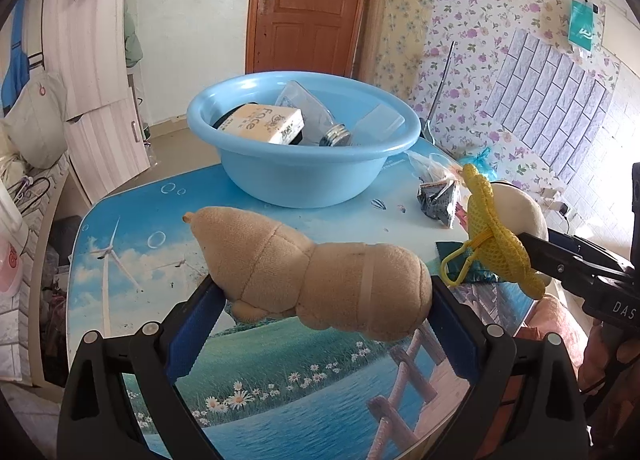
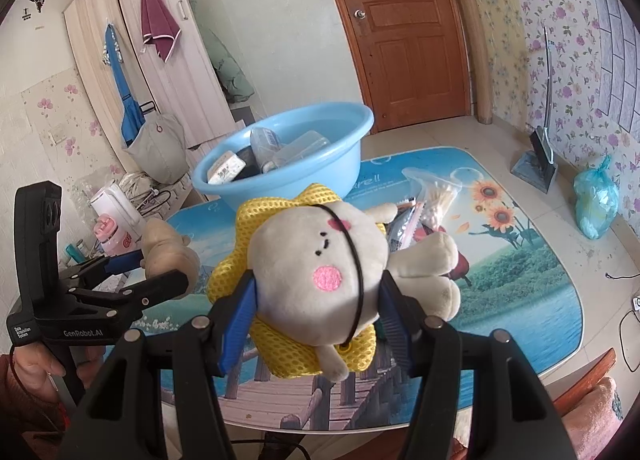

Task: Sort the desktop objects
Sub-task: 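Lift both plush toys and carry them toward the blue basin, then lower both plush toys into the basin and open both grippers, then move both grippers back over the table toward the green pouch and snack packet, then grasp the snack packet with the left gripper while the right grasps the green pouch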

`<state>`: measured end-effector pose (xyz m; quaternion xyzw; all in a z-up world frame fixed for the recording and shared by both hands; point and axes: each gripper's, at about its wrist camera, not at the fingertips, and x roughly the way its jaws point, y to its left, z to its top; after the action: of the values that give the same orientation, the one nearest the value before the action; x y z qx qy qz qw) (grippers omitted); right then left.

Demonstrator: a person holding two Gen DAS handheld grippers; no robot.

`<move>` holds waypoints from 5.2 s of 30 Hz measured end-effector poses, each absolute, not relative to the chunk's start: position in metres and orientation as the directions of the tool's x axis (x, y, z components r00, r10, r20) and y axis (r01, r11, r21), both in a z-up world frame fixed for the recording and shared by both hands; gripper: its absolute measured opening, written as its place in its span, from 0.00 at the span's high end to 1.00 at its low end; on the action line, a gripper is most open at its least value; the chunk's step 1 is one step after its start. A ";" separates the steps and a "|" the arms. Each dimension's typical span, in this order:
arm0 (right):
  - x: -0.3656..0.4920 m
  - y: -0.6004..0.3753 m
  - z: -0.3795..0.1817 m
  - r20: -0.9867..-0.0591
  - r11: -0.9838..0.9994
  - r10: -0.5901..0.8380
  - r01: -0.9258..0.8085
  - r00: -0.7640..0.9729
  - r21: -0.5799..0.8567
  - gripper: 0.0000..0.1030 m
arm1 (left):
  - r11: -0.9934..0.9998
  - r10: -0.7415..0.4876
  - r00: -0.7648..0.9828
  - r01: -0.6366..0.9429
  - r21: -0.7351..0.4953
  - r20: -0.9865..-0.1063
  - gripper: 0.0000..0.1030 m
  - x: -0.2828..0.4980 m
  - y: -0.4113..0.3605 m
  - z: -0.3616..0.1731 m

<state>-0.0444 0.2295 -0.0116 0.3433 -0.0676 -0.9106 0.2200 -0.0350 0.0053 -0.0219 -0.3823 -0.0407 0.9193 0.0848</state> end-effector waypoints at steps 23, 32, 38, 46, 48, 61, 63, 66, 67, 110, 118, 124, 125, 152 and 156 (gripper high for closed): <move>-0.109 0.202 0.033 -0.511 -0.868 -0.495 0.430 -0.703 0.249 0.44 | -0.983 0.181 -0.779 -0.165 -0.083 -0.601 0.05 -0.101 -0.018 0.040; -0.157 0.186 0.039 -0.507 -0.864 -0.500 0.448 -0.702 0.230 0.43 | -0.979 0.191 -0.791 -0.196 -0.056 -0.582 0.04 -0.156 -0.026 0.054; -0.189 0.170 0.034 -0.530 -0.864 -0.495 0.452 -0.689 0.220 0.43 | -0.973 0.204 -0.765 -0.225 -0.043 -0.610 0.04 -0.193 -0.025 0.041; -0.213 0.158 0.027 -0.560 -0.871 -0.482 0.435 -0.673 0.226 0.35 | -0.971 0.179 -0.761 -0.238 0.011 -0.623 0.01 -0.217 -0.020 0.036; -0.213 0.162 0.026 -0.554 -0.874 -0.482 0.417 -0.679 0.249 0.33 | -0.971 0.196 -0.760 -0.239 -0.015 -0.620 0.00 -0.216 -0.023 0.036; -0.180 0.182 0.035 -0.532 -0.897 -0.442 0.373 -0.723 0.238 0.31 | -0.975 0.203 -0.772 -0.219 -0.047 -0.602 0.00 -0.178 -0.028 0.035; -0.175 0.186 0.034 -0.537 -0.902 -0.430 0.359 -0.726 0.238 0.31 | -0.974 0.208 -0.773 -0.221 -0.054 -0.599 0.00 -0.171 -0.029 0.035; -0.169 0.192 0.031 -0.551 -0.911 -0.412 0.343 -0.726 0.230 0.31 | -0.974 0.206 -0.777 -0.219 -0.052 -0.594 0.00 -0.156 -0.026 0.035; -0.166 0.194 0.031 -0.551 -0.913 -0.407 0.337 -0.729 0.228 0.31 | -0.975 0.208 -0.780 -0.217 -0.056 -0.591 0.00 -0.151 -0.025 0.035; -0.073 0.236 -0.075 -0.757 -0.964 -0.251 0.227 -0.603 0.138 0.31 | -0.945 0.313 -0.621 -0.275 -0.174 -0.718 0.00 -0.064 0.058 -0.037; -0.078 0.240 -0.077 -0.738 -0.968 -0.234 0.227 -0.633 0.112 0.50 | -0.946 0.310 -0.618 -0.274 -0.172 -0.722 0.00 -0.066 0.057 -0.041; -0.078 0.261 -0.073 -0.724 -0.970 -0.236 0.207 -0.648 0.131 0.59 | -0.938 0.321 -0.598 -0.306 -0.161 -0.734 0.00 -0.070 0.070 -0.044; -0.079 0.265 -0.072 -0.724 -0.972 -0.227 0.194 -0.651 0.130 0.59 | -0.936 0.323 -0.594 -0.318 -0.154 -0.736 0.00 -0.071 0.075 -0.044; -0.095 0.323 -0.072 -0.703 -0.955 -0.291 0.149 -0.649 0.258 0.46 | -0.904 0.303 -0.523 -0.422 -0.066 -0.797 0.40 -0.166 0.178 -0.072; -0.095 0.313 -0.076 -0.717 -0.963 -0.266 0.156 -0.644 0.218 0.44 | -0.898 0.315 -0.522 -0.434 -0.070 -0.793 0.60 -0.166 0.172 -0.069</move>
<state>-0.0954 0.3130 -0.0755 0.4056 -0.0680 -0.9040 0.1168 -0.1657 0.1723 -0.0686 -0.4387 0.0683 0.8698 0.2153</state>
